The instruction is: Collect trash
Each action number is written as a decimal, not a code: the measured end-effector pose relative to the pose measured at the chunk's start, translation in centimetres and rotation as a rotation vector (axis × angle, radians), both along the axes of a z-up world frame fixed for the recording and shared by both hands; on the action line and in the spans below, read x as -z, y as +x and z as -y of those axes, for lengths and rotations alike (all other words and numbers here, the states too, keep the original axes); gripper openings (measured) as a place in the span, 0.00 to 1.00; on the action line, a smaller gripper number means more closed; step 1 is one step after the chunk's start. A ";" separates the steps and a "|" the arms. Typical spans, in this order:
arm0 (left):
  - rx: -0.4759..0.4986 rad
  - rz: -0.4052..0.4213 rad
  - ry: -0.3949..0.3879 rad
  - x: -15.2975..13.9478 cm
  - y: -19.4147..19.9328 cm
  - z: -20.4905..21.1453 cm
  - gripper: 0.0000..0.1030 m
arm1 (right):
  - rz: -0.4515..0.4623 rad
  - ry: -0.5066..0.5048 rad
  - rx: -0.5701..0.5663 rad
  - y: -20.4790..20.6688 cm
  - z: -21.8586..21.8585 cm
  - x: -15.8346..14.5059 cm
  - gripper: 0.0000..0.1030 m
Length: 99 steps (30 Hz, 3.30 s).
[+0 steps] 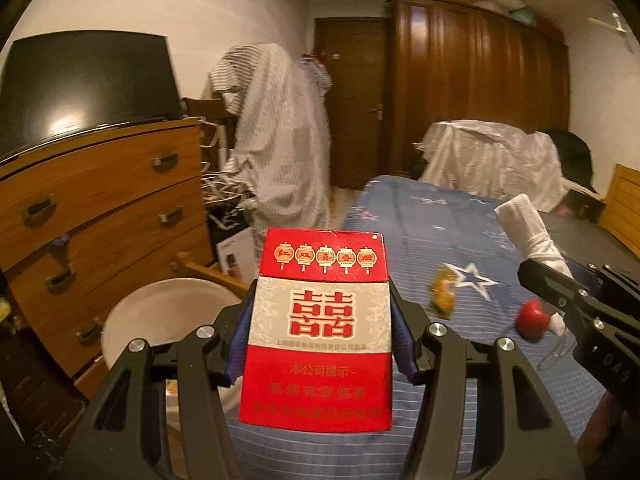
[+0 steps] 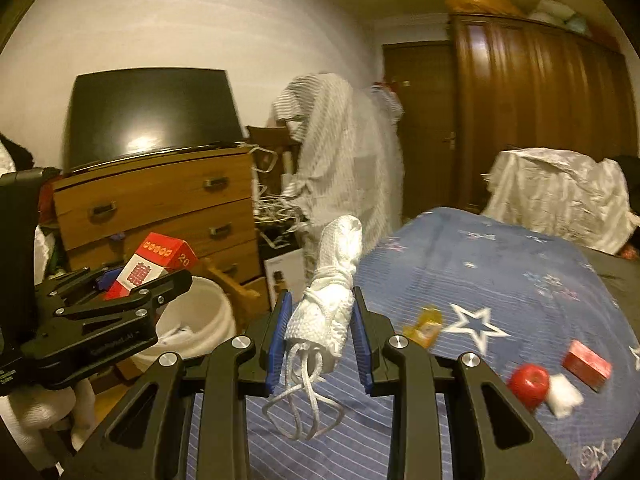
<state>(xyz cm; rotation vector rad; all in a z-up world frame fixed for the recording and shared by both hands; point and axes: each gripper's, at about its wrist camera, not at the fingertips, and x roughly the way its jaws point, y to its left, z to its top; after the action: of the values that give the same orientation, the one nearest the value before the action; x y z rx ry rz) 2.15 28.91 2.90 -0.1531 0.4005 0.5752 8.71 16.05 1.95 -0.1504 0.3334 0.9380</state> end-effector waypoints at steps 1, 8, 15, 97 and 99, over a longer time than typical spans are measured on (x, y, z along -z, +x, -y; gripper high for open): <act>-0.020 -0.001 -0.001 -0.1 -0.5 -1.0 0.53 | -0.002 -0.009 -0.022 -0.1 -1.6 -0.2 0.30; -0.126 -0.031 -0.032 -0.2 -3.3 -7.4 0.53 | -0.023 -0.073 -0.152 -1.0 -11.3 -0.9 0.30; -0.191 -0.094 -0.091 1.4 -5.0 -13.2 0.53 | -0.091 -0.147 -0.255 -0.9 -20.9 -0.6 0.30; -0.246 -0.012 -0.061 2.3 -16.4 -4.9 0.95 | -0.142 -0.049 -0.410 -5.8 -11.7 3.2 0.80; -0.245 -0.012 -0.062 2.2 -16.3 -4.7 0.95 | -0.141 -0.050 -0.409 -5.9 -11.8 3.2 0.80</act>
<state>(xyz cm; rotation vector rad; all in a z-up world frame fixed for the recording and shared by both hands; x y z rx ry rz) -14.14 33.60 0.68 -0.2601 0.4141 0.8054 2.81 27.86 -1.22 -0.2036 0.4669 1.3496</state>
